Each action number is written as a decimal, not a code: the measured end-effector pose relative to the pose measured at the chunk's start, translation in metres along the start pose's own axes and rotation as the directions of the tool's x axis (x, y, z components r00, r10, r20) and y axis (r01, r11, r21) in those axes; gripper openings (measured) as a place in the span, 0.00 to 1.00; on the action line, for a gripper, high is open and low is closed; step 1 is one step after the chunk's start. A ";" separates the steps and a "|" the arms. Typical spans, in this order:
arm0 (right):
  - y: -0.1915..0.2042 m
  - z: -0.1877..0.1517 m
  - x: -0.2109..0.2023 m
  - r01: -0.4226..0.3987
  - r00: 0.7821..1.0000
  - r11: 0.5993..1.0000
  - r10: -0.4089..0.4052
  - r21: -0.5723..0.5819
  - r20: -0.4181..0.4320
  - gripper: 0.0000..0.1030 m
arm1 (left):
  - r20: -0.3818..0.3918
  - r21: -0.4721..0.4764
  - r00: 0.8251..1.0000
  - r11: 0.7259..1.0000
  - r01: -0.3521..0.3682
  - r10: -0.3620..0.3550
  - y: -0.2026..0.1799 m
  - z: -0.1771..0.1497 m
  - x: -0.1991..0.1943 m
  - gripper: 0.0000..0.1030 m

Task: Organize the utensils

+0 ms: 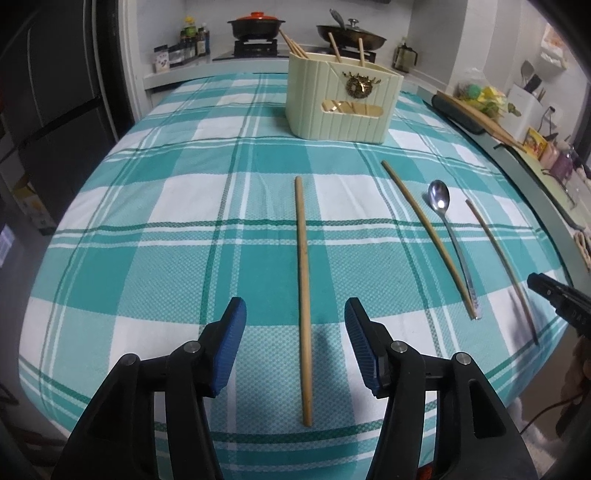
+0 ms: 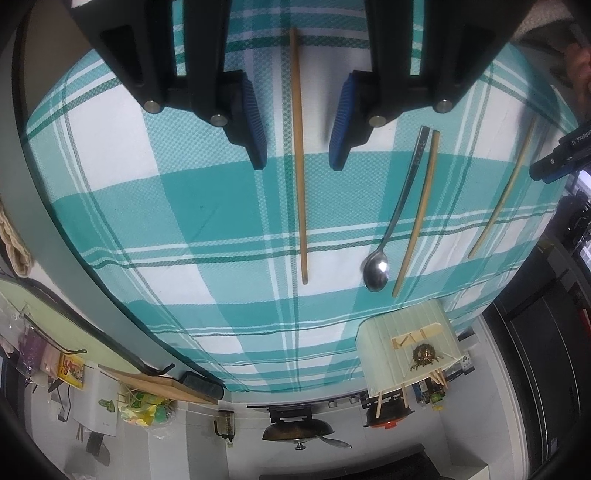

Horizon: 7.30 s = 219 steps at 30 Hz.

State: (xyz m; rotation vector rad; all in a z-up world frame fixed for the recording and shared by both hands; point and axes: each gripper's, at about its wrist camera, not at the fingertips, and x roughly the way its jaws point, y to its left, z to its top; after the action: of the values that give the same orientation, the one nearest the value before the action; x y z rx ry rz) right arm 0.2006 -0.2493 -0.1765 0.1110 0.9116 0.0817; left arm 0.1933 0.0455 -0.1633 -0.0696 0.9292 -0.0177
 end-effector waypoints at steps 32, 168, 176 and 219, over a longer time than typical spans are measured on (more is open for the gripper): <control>-0.007 0.030 0.005 -0.048 0.996 0.998 0.044 -0.050 -0.076 0.35 | -0.083 0.067 0.992 0.993 0.096 -0.091 0.019 0.041 0.012 0.63; 0.049 0.050 -0.016 -0.064 0.982 0.963 0.108 -0.263 0.157 0.37 | -0.015 0.053 0.997 0.996 0.075 -0.074 -0.041 0.030 -0.011 0.71; 0.039 0.003 -0.024 -0.111 0.986 0.973 0.134 -0.202 0.104 0.37 | 0.022 0.092 0.999 0.996 0.021 -0.023 -0.055 0.020 -0.014 0.73; 0.086 0.032 0.072 -0.030 0.999 0.974 0.026 -0.223 -0.021 0.06 | -0.064 0.007 0.998 1.000 0.025 -0.024 -0.047 0.010 0.021 0.77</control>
State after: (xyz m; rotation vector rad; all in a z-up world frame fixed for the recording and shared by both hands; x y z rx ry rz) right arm 0.2680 -0.1580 -0.2025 -0.0865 0.9133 0.2109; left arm 0.2145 -0.0014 -0.1705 -0.0737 0.9917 -0.0463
